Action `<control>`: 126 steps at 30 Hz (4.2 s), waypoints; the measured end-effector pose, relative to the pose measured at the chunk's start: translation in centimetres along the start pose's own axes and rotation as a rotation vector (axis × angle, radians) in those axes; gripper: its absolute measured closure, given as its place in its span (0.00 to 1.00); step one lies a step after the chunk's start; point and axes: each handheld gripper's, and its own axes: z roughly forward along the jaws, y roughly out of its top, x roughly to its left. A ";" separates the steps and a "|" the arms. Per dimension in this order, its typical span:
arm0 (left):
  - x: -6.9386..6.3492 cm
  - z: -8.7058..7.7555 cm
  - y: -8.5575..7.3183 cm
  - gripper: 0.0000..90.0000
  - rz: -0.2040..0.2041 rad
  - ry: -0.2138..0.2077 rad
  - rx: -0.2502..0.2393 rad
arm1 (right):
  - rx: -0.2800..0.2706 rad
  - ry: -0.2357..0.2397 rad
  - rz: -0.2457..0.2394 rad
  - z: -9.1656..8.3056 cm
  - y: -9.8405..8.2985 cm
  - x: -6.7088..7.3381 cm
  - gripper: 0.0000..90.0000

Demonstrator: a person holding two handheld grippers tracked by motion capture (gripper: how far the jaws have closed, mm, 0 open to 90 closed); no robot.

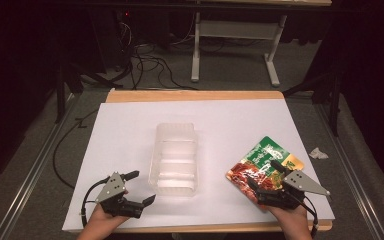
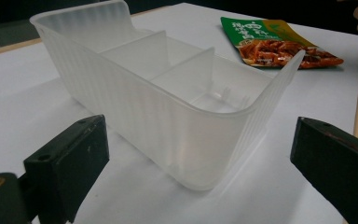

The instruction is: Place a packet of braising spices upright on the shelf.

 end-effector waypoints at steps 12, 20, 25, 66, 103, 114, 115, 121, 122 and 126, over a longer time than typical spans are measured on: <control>0.3 0.4 -0.1 0.05 -0.004 -0.002 0.013 | 0.035 -0.020 0.024 -0.3 -0.8 -2.2 0.00; 0.4 0.4 -0.2 0.05 -0.005 -0.002 0.019 | 0.070 -0.025 0.036 -0.2 -0.4 -2.5 0.00; 0.3 0.5 -0.2 0.05 -0.004 -0.007 0.025 | 0.086 -0.040 0.044 -0.3 -0.3 -2.9 0.00; 0.5 0.6 -0.4 0.05 -0.014 0.000 0.036 | 0.186 -0.256 0.228 -2.0 -3.2 -13.8 0.10; 0.7 0.8 -0.5 0.05 -0.009 0.003 0.050 | 0.239 -0.130 0.517 -1.3 -4.3 -16.6 0.33; 0.7 0.8 -0.5 0.05 -0.005 -0.004 0.052 | 0.234 -0.066 0.508 -0.7 -4.3 -15.2 0.41; 0.7 0.8 -0.5 0.05 -0.005 -0.004 0.052 | 0.234 -0.066 0.508 -0.7 -4.3 -15.2 0.41; 0.7 0.9 -0.6 0.05 -0.011 -0.007 0.052 | 0.296 -0.139 0.512 -0.2 -4.4 -15.2 0.44; 0.7 0.9 -0.6 0.05 -0.009 -0.006 0.054 | 0.309 -0.151 0.525 0.0 -4.4 -15.3 0.47; 0.6 1.0 -0.6 0.05 -0.011 -0.009 0.058 | 0.324 -0.152 0.550 0.0 -4.5 -15.5 0.49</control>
